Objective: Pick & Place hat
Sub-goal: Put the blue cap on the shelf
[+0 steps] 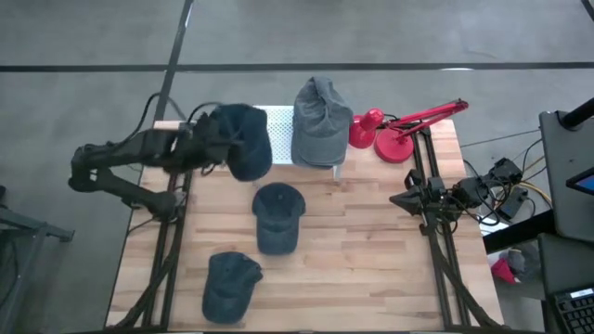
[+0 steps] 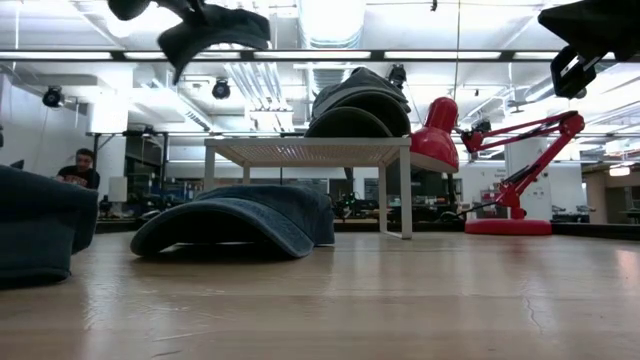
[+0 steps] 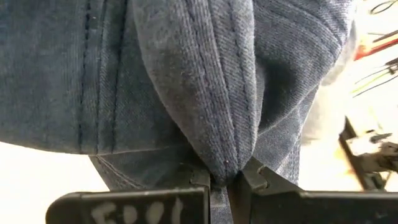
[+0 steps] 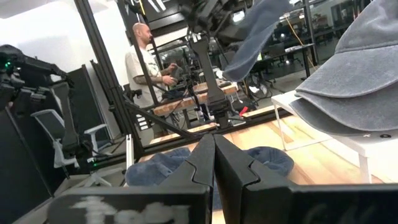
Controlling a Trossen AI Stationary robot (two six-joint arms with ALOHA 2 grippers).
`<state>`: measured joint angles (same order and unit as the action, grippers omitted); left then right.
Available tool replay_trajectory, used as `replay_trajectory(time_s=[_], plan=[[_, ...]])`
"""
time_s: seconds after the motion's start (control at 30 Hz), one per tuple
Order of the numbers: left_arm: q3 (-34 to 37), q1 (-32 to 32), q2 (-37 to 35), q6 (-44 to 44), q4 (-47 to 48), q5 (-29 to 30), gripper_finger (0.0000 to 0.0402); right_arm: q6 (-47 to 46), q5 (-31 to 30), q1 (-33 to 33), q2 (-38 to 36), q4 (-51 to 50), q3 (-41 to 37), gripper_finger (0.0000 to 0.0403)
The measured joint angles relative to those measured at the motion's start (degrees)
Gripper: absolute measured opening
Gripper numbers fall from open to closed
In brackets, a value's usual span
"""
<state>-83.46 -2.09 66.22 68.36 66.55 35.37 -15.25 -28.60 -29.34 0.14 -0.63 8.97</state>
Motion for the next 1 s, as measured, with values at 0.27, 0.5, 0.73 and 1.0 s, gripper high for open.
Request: replay_trajectory(time_s=[0.27, 0.5, 0.73, 1.0], plan=[[-9.84, -14.09, 10.54, -9.88, 3.99, -7.42, 0.0018, -0.17, 0.02, 0.00, 0.00, -0.02, 0.00, 0.0008], [-13.64, -22.91, 19.03, -15.70, 4.14, -17.23, 0.0018, -0.15, 0.02, -0.01, 0.00, -0.02, 0.00, 0.0008], [-14.48, -27.30, 24.77, -18.47, 4.18, -21.89, 0.0018, -0.15, 0.02, 0.00, 0.00, -0.06, 0.00, 0.0008], [-16.96, -28.45, 29.57, -20.26, 4.04, -25.27, 0.0018, -0.16, 0.04, 0.00, -0.01, -0.38, 0.00, 0.0008]])
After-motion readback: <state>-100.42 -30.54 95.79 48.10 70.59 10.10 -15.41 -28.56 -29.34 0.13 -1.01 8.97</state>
